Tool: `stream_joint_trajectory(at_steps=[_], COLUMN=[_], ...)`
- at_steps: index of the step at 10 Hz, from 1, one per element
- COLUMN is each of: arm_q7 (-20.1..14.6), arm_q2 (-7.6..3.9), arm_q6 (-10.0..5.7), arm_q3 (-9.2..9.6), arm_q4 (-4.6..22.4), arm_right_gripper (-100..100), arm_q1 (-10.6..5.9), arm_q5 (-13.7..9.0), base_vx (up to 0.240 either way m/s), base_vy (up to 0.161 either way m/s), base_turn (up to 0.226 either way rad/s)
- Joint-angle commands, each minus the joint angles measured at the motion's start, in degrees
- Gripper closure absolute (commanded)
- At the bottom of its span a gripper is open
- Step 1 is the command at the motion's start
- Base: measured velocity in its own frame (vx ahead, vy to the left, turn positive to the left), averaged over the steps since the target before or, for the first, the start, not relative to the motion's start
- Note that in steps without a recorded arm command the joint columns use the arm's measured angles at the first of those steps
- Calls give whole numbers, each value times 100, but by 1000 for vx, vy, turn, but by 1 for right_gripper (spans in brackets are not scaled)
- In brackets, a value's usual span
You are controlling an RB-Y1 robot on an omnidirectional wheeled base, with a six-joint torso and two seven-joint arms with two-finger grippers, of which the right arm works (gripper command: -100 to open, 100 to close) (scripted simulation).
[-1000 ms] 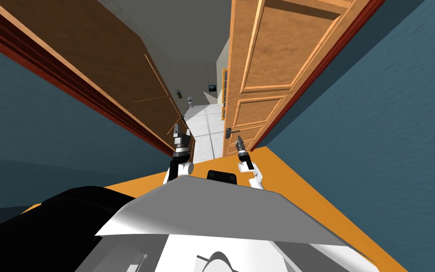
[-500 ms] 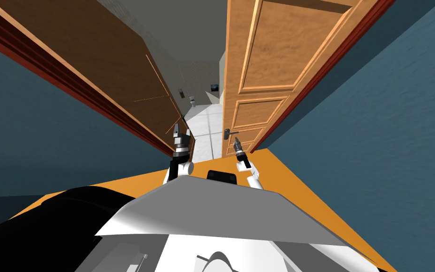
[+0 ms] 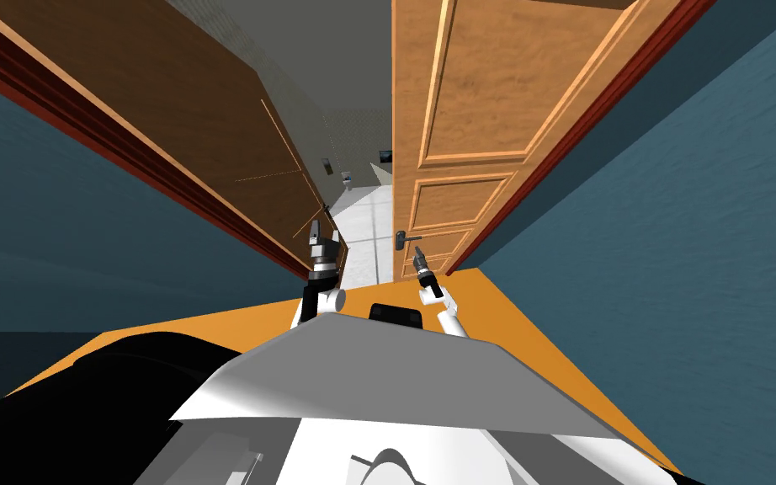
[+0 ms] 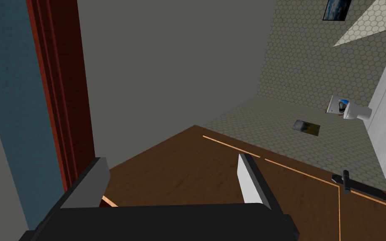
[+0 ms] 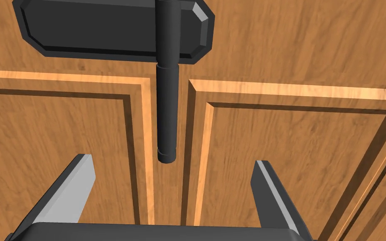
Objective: Push the door open
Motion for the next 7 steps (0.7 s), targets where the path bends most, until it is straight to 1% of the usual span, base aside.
stream_joint_trajectory(at_steps=[1, 2, 3, 7], arm_q7=[-24, -14, -10, 3], arm_q2=[28, 18, 21, 48], arm_q6=[0, 8, -7, -40], arm_q3=[43, 32, 5, -59], arm_q4=[184, 88, 154, 270], arm_right_gripper=[-100, -100, -100, -100], arm_q1=[-78, -27, -65, -139], arm_q5=[-7, -2, -3, -7], base_vx=[30, 13, 106, 167], base_vy=[-115, -49, 42, 57], base_turn=[51, 15, 26, 23])
